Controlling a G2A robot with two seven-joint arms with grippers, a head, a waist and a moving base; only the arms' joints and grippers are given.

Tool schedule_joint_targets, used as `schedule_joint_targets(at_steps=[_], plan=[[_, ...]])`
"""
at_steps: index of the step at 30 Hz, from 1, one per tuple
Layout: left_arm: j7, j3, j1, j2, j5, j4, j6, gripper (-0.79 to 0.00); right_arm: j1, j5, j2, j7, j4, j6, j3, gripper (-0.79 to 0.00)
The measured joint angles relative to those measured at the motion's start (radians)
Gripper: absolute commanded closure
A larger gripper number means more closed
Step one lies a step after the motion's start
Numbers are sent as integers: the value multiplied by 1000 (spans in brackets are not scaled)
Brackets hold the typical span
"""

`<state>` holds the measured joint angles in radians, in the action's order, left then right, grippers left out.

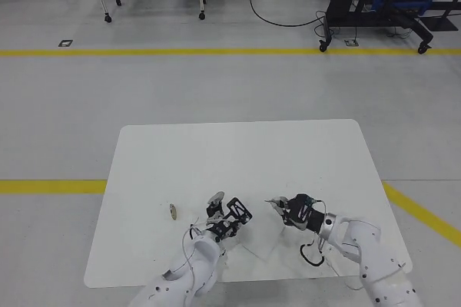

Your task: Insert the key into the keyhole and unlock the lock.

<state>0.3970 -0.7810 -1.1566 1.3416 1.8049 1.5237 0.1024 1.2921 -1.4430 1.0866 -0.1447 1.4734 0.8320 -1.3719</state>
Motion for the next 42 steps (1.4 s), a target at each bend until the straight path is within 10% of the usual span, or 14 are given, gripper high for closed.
schedule_joint_targets(at_steps=[8, 17, 23, 30, 36, 42], plan=[[-31, -206, -113, -37, -31, 216, -8, -785, 86, 160, -6, -45, 47, 12, -57, 0], [-43, -195, -111, -36, -43, 205, -10, -785, 109, 188, -8, -51, 57, 22, -65, 0], [-224, -357, -171, -47, -506, 212, -242, -785, 122, 326, 2, -18, 29, -27, -41, 0], [-59, -414, -12, -54, -1294, -96, -822, -785, 62, 704, 11, 162, -38, 60, 27, 0], [211, -302, 141, -42, -1661, -311, -982, -785, 23, 913, 12, 325, -51, 76, 88, 0], [311, -237, 218, -34, -1760, -420, -1037, -603, -18, 1059, 10, 455, -61, 69, 125, 0]])
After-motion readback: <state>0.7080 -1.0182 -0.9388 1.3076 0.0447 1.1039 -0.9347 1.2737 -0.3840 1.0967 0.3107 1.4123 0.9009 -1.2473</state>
